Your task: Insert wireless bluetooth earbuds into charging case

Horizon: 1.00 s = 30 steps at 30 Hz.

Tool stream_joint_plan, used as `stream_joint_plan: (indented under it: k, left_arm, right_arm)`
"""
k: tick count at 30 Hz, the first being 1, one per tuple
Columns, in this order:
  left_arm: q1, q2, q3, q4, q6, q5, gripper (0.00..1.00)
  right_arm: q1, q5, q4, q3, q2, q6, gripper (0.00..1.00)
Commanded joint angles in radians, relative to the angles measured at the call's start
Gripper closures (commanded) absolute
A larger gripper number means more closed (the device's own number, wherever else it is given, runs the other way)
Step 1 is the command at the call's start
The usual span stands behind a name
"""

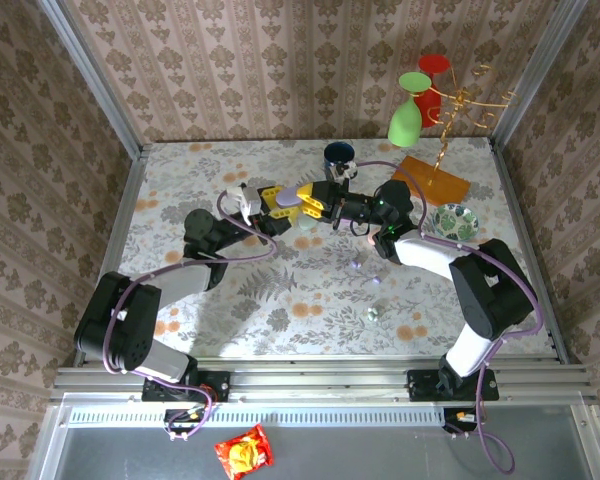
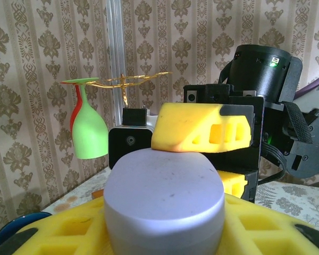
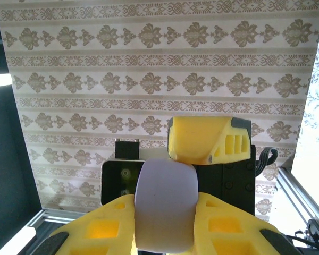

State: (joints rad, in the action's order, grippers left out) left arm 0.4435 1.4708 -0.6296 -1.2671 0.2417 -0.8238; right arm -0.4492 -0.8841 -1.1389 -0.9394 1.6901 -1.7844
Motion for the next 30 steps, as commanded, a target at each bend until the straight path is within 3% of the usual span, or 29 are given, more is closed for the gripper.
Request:
stream_joint_plan:
  k: [1, 7, 8, 10, 12, 15, 18, 25, 30]
  left_arm:
    - [0.006, -0.010, -0.026, -0.035, -0.009, -0.032, 0.61]
    - [0.006, -0.014, -0.014, -0.034, -0.033, -0.042, 0.70]
    - [0.006, -0.015, -0.012, -0.034, -0.046, -0.047, 0.70]
    - [0.006, -0.020, -0.004, -0.033, -0.058, -0.046, 0.70]
    - [0.001, -0.026, -0.004, -0.033, -0.046, -0.055, 0.70]
    - [-0.004, -0.033, 0.009, -0.029, -0.017, -0.059, 0.70]
    - [-0.012, -0.039, 0.026, -0.028, 0.036, -0.060, 0.71]
    - [-0.019, -0.095, 0.113, -0.024, 0.054, -0.047, 0.71]
    - [-0.019, -0.124, 0.160, -0.008, 0.052, -0.082, 0.72]
  right_arm:
    - [0.004, -0.015, -0.017, -0.010, 0.016, 0.011, 0.99]
    - [0.004, -0.009, 0.008, -0.009, 0.009, 0.030, 0.92]
    - [0.004, -0.008, 0.020, -0.010, 0.004, 0.040, 0.88]
    - [0.005, 0.007, 0.052, -0.006, -0.009, 0.086, 0.66]
    - [0.011, 0.021, 0.125, 0.001, -0.033, 0.165, 0.52]
    - [0.032, 0.032, 0.295, -0.001, -0.077, 0.353, 0.40]
    - [0.056, 0.039, 0.411, -0.004, -0.107, 0.500, 0.34]
    - [0.064, 0.114, 0.932, -0.107, -0.211, 1.064, 0.29]
    - [-0.002, 0.145, 1.076, -0.110, -0.288, 1.535, 0.26]
